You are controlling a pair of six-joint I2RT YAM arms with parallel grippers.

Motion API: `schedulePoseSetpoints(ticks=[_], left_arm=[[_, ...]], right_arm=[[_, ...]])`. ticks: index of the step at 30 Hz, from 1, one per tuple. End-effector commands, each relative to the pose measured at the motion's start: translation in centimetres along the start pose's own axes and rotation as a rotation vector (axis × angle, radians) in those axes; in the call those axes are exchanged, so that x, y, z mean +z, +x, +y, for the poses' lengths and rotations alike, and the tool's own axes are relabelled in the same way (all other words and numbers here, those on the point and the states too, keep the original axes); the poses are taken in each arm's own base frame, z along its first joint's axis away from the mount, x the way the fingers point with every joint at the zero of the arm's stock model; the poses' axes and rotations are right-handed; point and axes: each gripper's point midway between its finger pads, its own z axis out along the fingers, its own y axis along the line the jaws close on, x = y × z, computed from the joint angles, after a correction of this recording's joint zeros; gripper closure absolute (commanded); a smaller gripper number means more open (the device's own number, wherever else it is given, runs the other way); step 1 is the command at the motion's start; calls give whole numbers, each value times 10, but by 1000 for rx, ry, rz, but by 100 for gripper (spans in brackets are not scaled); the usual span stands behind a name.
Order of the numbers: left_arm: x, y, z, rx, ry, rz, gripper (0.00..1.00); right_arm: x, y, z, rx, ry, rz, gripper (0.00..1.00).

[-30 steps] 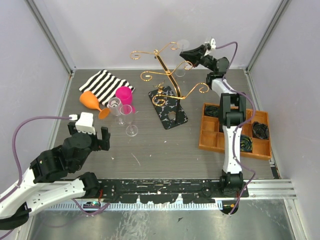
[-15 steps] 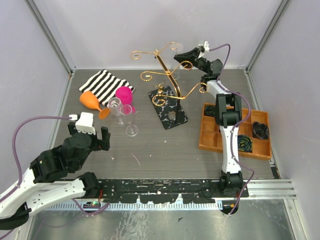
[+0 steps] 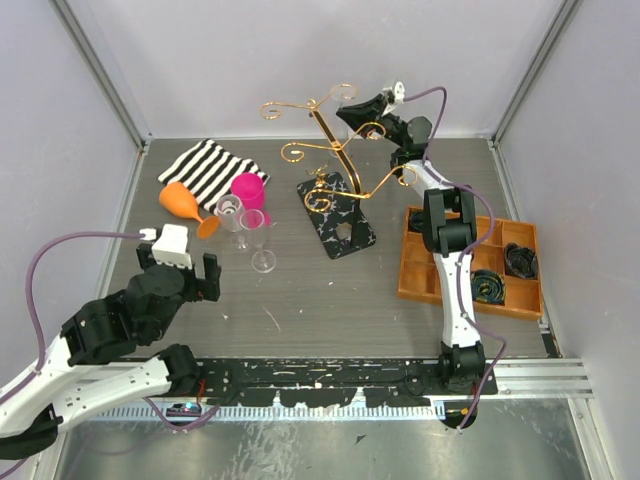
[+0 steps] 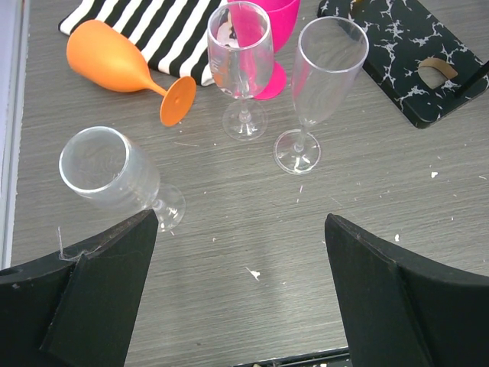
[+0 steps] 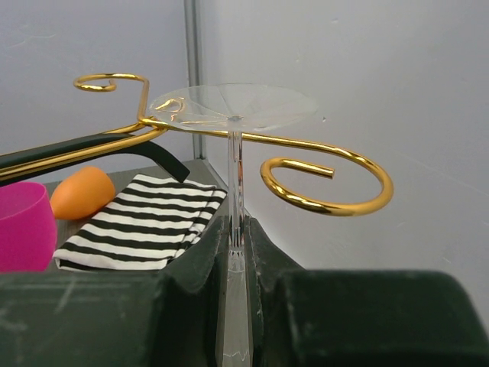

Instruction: Place the wine glass upside down on the wine glass rack

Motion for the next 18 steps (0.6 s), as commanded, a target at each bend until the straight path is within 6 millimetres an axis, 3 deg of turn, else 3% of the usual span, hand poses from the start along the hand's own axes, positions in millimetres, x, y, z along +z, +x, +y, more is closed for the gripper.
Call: schedulePoseSetpoints(ticks=[1, 9, 18], left_arm=[[3, -3, -5, -2, 0, -7, 2], [5, -2, -8, 3, 7, 1, 2], [5, -2, -7, 4, 6, -4, 2]], right_arm=[[15, -29, -6, -87, 35, -68, 100], [25, -20, -15, -80, 109, -45, 100], [28, -22, -24, -72, 161, -64, 100]])
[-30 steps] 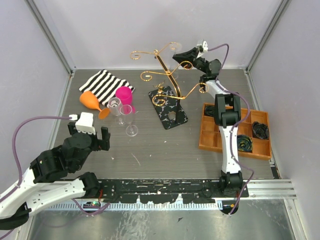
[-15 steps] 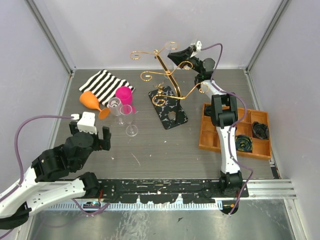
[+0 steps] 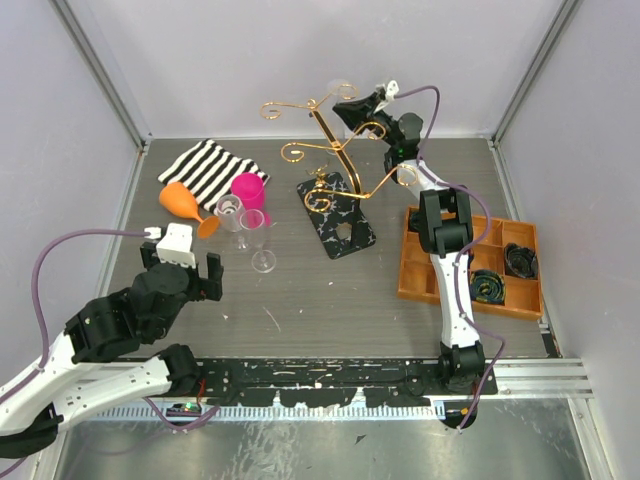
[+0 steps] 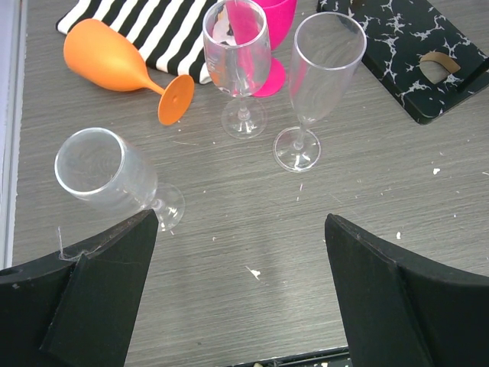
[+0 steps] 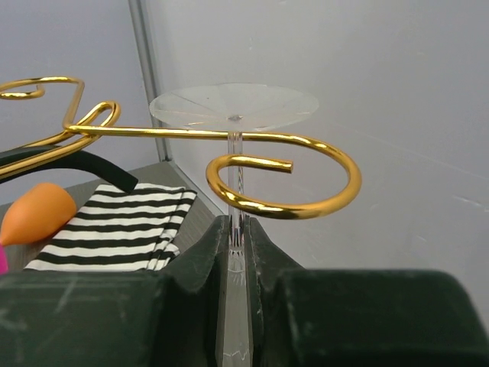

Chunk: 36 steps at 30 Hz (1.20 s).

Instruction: Place the wine glass upside down on the wine glass rack

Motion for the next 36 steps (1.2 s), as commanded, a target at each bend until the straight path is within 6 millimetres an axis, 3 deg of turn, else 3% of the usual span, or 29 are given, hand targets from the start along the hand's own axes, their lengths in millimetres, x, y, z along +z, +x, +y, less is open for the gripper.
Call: schedulePoseSetpoints(ticks=[1, 16, 27, 32, 36], left_arm=[[2, -4, -3, -12, 5, -16, 2], [2, -3, -3, -10, 6, -16, 2], [1, -5, -2, -12, 6, -21, 2], [1, -4, -2, -11, 7, -22, 2], [1, -5, -3, -12, 9, -23, 2]], right_arm=[[13, -37, -4, -76, 24, -84, 100], [19, -29, -25, -45, 141, -60, 100], [1, -43, -37, -72, 270, -105, 100], [-12, -38, -43, -69, 306, -114, 100], [-14, -59, -42, -85, 302, -148, 100]])
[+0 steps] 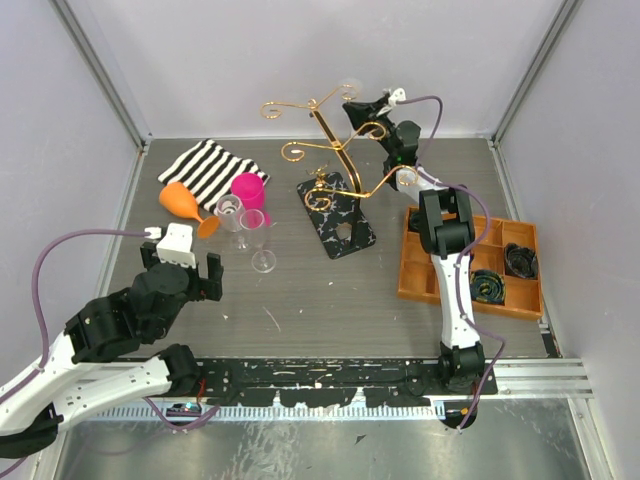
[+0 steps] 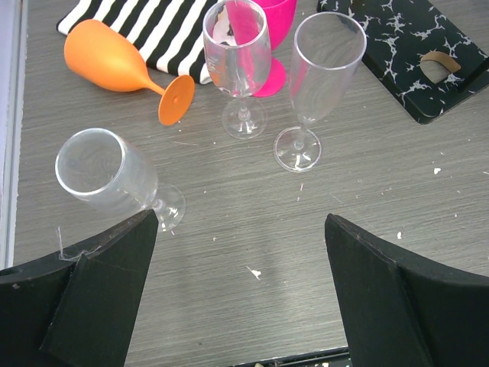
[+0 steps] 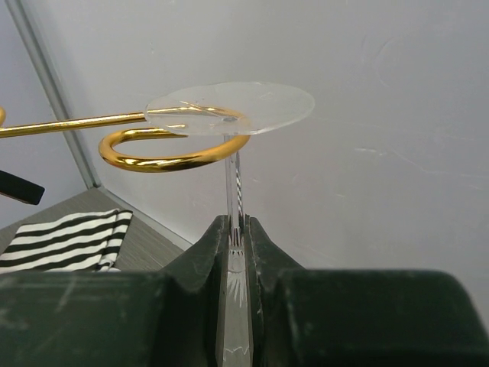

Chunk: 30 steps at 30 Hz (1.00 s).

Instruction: Place the wine glass upside down on the wine glass rack

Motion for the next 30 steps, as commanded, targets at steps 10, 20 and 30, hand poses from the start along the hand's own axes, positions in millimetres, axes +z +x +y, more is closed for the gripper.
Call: schedulePoseSetpoints(ticks=[10, 20, 30], left_arm=[[0, -4, -2, -17, 11, -23, 2], [0, -5, -3, -17, 15, -23, 2], [1, -4, -4, -12, 17, -18, 2]], right_arm=[[-2, -88, 2, -76, -1, -165, 100], [-17, -93, 13, -86, -88, -188, 100], [-19, -87, 31, -93, -202, -156, 100]])
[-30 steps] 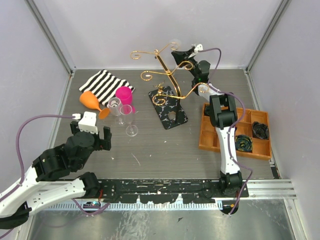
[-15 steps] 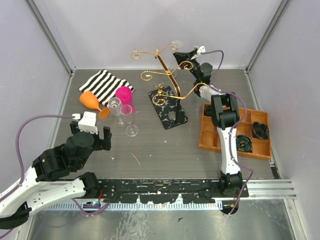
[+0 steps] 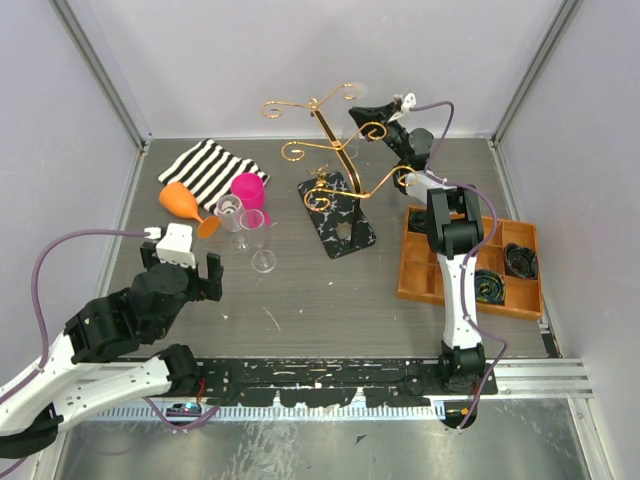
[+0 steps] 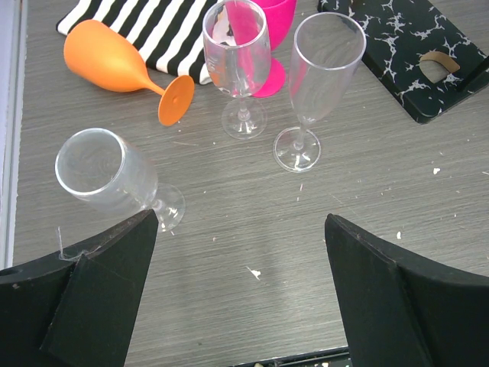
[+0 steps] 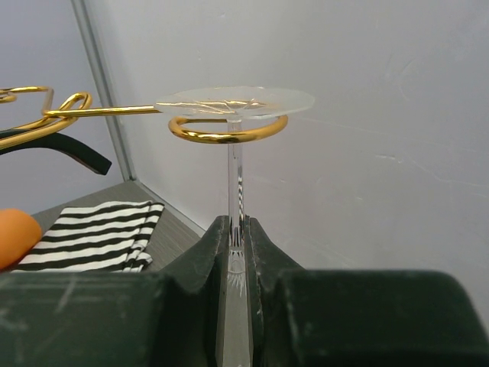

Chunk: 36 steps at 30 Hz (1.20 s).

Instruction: Place the wine glass upside down on the wine glass rack

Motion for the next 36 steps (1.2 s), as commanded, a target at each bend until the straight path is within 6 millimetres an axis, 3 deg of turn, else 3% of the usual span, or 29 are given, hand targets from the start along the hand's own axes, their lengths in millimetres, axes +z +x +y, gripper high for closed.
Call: schedulePoseSetpoints(ticks=[1, 16, 21, 31, 36], left_arm=[[1, -4, -4, -12, 15, -18, 2], [4, -1, -7, 5, 16, -3, 2], [4, -2, -8, 5, 18, -3, 2], [3, -2, -6, 3, 13, -6, 2], [1, -4, -3, -9, 9, -18, 2]], right_arm=[[14, -67, 22, -97, -103, -107, 100], [20, -42, 30, -130, -155, 5, 96], [21, -43, 30, -128, -144, 0, 77], [17, -65, 30, -139, -125, -60, 46], [6, -78, 29, -139, -112, -83, 36]])
